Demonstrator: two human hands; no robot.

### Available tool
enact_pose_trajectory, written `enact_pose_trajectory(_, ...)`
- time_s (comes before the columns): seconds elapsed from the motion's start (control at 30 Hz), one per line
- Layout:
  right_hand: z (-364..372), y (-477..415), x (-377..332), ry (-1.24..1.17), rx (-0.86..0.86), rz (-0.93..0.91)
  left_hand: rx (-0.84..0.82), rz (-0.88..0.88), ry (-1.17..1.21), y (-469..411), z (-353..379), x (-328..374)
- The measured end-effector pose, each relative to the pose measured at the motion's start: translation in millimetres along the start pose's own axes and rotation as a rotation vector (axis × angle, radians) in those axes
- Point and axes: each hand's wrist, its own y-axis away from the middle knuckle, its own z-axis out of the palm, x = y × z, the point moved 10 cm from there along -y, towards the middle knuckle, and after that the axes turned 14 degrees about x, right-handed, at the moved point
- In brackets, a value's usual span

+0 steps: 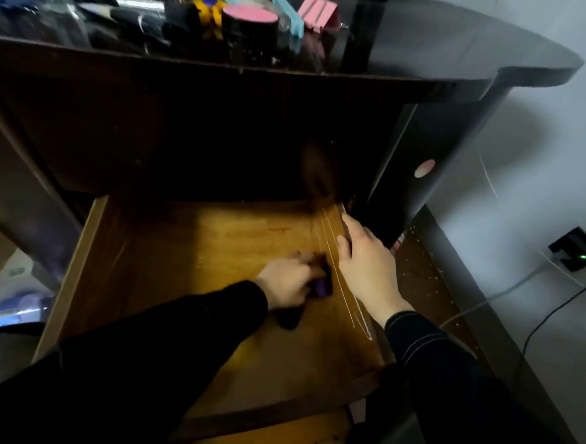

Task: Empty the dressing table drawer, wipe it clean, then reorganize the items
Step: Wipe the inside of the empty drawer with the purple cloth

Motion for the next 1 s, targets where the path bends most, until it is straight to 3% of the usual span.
enact_pose_trajectory(0.17,3,0,4,-0.019,0.044,-0.007,0.123,-0.315,-0.08,-48,1,-78)
enact_pose_trajectory(0.27,5,-2,8,-0.024,0.044,0.006,0.154,-0.348,-0.109,-57,4,-76)
enact_pose_trajectory(0.47,5,-3,9,-0.02,0.047,0.004,0.009,0.042,-0.045,9,13,18)
enact_pose_trajectory(0.63,7,-3,9,-0.026,0.026,0.005,-0.231,0.475,0.101,75,28,105)
enact_pose_trajectory(0.77,8,-1,10,-0.032,0.025,0.004,-0.236,0.57,0.056,71,25,108)
enact_pose_trajectory(0.83,9,-2,12,-0.044,0.029,0.009,-0.169,0.529,-0.032,61,20,93)
enact_pose_trajectory(0.93,9,-2,11,-0.053,0.034,0.003,-0.062,0.217,-0.013,34,4,50)
enact_pose_trajectory(1.0,10,-2,11,-0.047,0.036,0.0,-0.048,0.183,0.01,34,5,50)
